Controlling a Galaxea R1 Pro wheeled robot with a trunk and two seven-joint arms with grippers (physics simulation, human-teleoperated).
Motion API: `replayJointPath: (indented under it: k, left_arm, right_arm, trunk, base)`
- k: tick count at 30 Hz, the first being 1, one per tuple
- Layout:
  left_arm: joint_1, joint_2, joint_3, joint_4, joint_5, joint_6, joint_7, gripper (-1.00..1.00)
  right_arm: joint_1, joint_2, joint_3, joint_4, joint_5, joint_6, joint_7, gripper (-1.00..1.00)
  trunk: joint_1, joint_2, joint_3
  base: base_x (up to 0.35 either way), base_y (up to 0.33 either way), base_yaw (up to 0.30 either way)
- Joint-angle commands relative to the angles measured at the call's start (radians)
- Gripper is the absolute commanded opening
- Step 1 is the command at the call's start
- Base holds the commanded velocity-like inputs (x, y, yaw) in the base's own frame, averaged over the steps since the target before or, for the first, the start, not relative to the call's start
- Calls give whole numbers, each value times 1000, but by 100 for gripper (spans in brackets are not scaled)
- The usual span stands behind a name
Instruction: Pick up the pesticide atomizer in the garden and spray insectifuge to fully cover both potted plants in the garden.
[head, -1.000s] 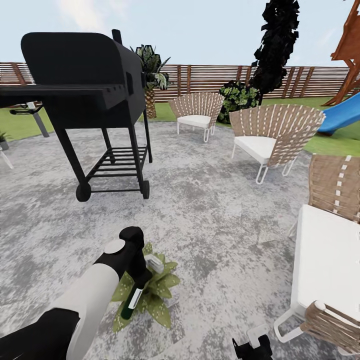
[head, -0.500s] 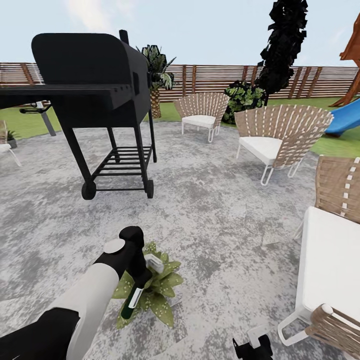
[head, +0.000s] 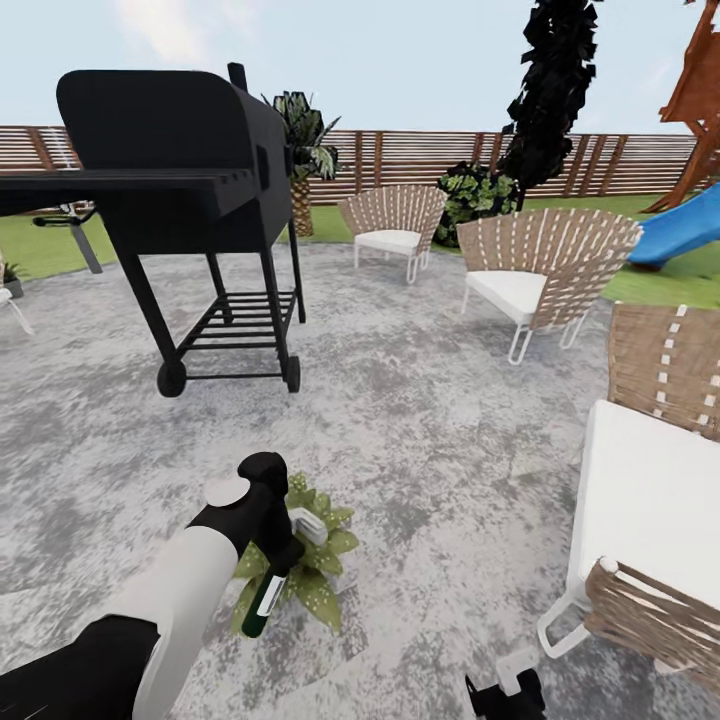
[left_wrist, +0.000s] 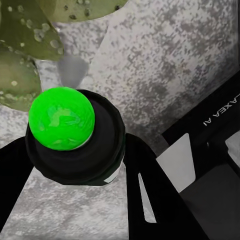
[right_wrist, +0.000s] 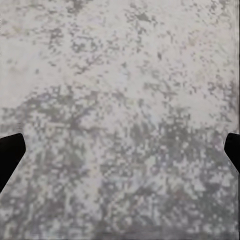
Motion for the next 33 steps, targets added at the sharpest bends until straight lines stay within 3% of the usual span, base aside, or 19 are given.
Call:
replayJointPath:
  k: [1, 10, 18, 33]
  left_arm:
    - [0, 0, -1, -1, -10, 10, -10, -100]
    - [0, 2, -1, -1, -10, 10, -9, -100]
    - [-2, 3, -1, -1, -11, 10, -9, -100]
    - [11, 16, 6, -2, -2, 6, 2, -100]
  right_arm:
    - [-1, 0, -8, 1, 11, -3, -3, 100]
    - [-1, 1, -8, 1, 10, -3, -3, 100]
    - [-1, 2, -11, -2, 7, -3, -4, 100]
    - [-1, 1, -11, -1, 9, -3, -4, 100]
  trunk:
    - [-1, 0, 0]
    - [-1, 0, 6]
    - [-1, 0, 6]
    - [-1, 0, 6]
  base:
    - [-328, 116, -254]
    - [-287, 203, -265]
    - [-284, 192, -21]
    - [-281, 209, 255]
